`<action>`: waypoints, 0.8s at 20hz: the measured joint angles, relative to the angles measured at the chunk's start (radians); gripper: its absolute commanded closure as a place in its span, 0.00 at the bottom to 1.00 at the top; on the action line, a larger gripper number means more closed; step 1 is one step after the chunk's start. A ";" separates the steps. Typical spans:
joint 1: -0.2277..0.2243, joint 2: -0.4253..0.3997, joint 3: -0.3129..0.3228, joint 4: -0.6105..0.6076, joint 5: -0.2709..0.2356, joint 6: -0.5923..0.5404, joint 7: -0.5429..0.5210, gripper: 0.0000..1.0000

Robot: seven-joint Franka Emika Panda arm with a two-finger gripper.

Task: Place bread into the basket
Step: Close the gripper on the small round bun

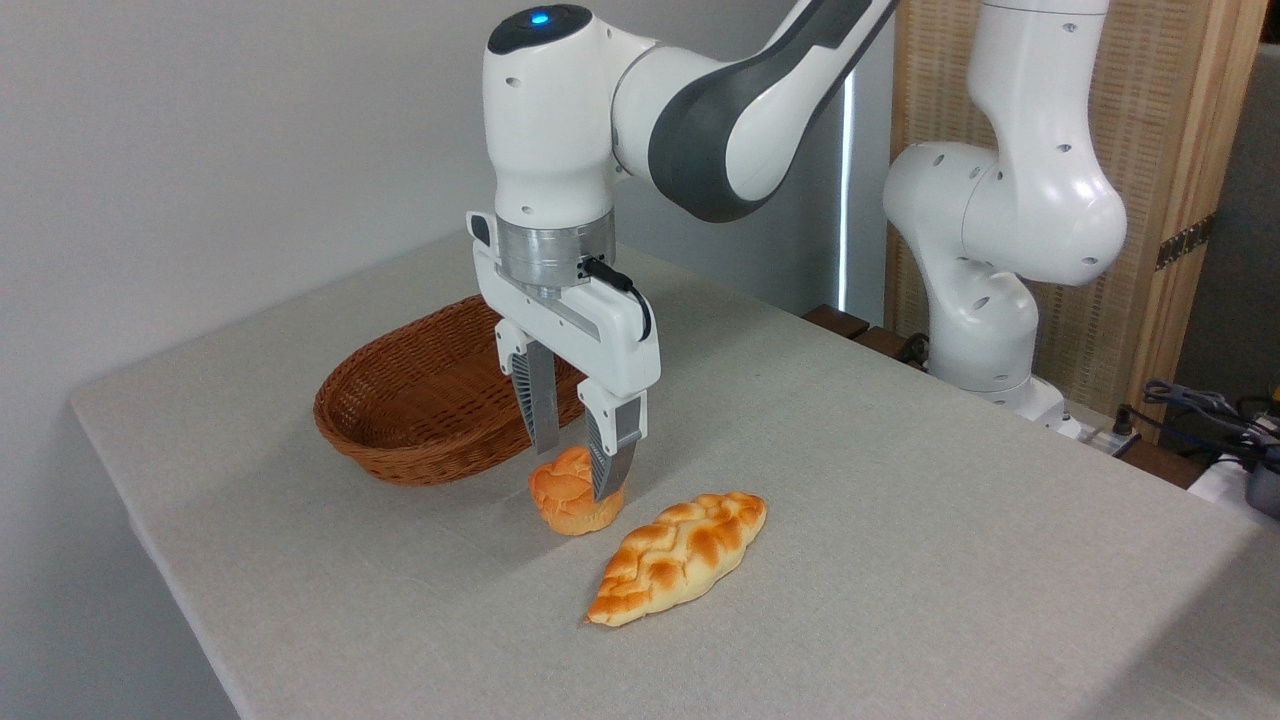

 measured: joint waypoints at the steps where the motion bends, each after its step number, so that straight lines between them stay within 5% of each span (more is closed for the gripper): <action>1: 0.000 0.000 -0.002 -0.008 0.000 0.015 0.000 0.00; 6: -0.003 0.001 -0.014 -0.067 0.000 0.073 0.001 0.01; 8: -0.003 0.002 -0.015 -0.074 0.000 0.076 0.001 0.31; 10: -0.003 0.006 -0.015 -0.076 0.000 0.083 0.033 0.42; 16: -0.001 0.011 -0.015 -0.077 -0.002 0.087 0.097 0.45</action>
